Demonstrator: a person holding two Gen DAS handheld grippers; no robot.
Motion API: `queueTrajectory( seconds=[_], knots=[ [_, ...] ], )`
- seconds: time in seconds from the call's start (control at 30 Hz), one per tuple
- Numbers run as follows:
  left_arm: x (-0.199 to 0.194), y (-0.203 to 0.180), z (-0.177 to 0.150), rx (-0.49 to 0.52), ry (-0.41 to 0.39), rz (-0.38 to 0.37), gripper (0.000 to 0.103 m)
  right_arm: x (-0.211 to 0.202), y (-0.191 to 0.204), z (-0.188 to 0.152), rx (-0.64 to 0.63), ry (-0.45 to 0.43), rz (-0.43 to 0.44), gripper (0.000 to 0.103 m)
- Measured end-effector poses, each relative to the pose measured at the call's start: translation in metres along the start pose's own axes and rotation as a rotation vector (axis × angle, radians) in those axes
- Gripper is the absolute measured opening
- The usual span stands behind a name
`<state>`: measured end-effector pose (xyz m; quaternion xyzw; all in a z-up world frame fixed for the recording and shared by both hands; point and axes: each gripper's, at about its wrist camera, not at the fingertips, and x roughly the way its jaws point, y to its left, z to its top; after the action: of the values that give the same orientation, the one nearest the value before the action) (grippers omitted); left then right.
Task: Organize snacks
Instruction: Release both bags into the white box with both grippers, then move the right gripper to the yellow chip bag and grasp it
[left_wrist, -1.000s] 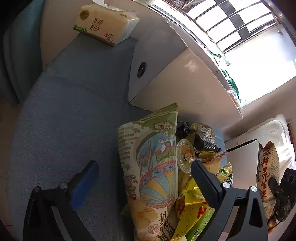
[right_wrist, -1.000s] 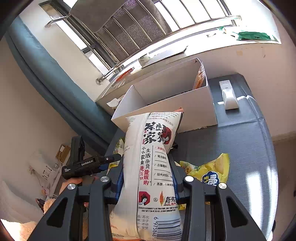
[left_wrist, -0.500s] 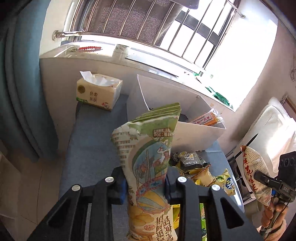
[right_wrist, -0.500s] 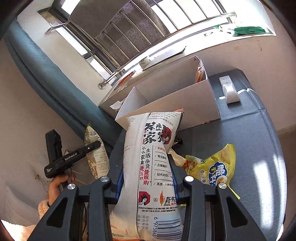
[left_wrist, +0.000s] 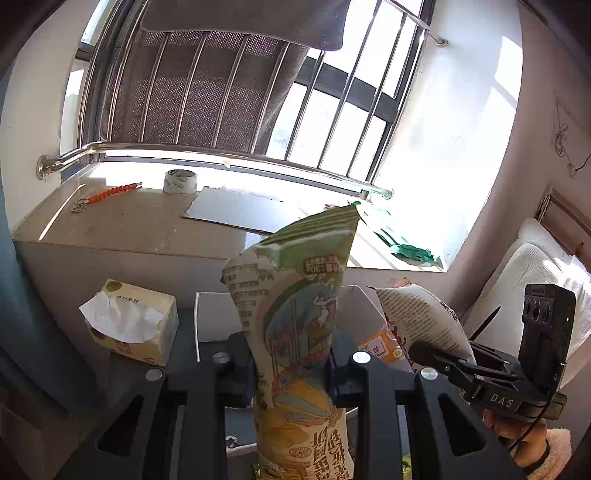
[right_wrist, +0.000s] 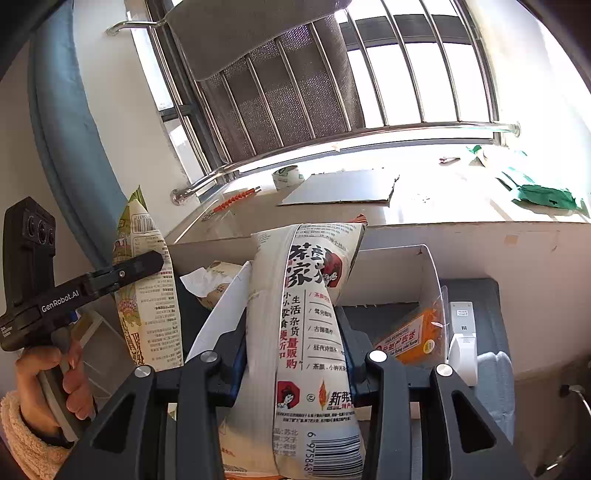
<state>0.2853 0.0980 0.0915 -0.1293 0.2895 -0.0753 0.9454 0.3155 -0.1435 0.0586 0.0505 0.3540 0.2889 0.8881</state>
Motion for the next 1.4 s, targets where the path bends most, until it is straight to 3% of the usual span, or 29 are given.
queueTrajectory(
  seconds=[0.2, 0.27, 0.3, 0.33, 0.37, 0.63, 0.87, 1.07, 1.23, 1.4],
  knots=[
    [0.073, 0.003, 0.016, 0.045, 0.087, 0.03, 0.031, 0.056, -0.027, 0.03, 0.0, 0.066, -0.092, 0.043],
    [0.094, 0.009, 0.014, 0.026, 0.152, 0.059, 0.04, 0.069, -0.032, 0.035, 0.009, 0.095, -0.082, 0.049],
    [0.099, 0.014, 0.009, 0.012, 0.169, 0.085, 0.049, 0.074, -0.034, 0.036, 0.022, 0.117, -0.08, 0.072],
    [0.099, 0.017, 0.005, 0.001, 0.162, 0.097, 0.085, 0.076, -0.036, 0.035, 0.041, 0.134, -0.097, 0.088],
    [0.097, 0.018, 0.002, -0.001, 0.14, 0.099, 0.102, 0.075, -0.037, 0.034, 0.054, 0.127, -0.102, 0.103],
    [0.067, 0.008, -0.016, 0.038, 0.101, 0.093, 0.103, 0.048, -0.028, 0.024, 0.036, 0.062, -0.077, 0.103],
    [-0.012, -0.009, -0.049, 0.122, 0.009, 0.065, 0.103, -0.018, -0.008, -0.008, 0.022, -0.012, -0.009, 0.103],
    [-0.075, -0.017, -0.116, 0.134, -0.016, 0.035, 0.103, -0.075, 0.003, -0.079, 0.022, -0.025, 0.035, 0.103],
    [-0.097, -0.018, -0.182, 0.054, 0.021, -0.002, 0.103, -0.096, -0.008, -0.149, 0.097, 0.004, -0.009, 0.103],
    [-0.098, -0.02, -0.237, 0.036, 0.099, 0.019, 0.103, -0.114, -0.02, -0.211, 0.143, 0.065, -0.087, 0.103]
  ],
)
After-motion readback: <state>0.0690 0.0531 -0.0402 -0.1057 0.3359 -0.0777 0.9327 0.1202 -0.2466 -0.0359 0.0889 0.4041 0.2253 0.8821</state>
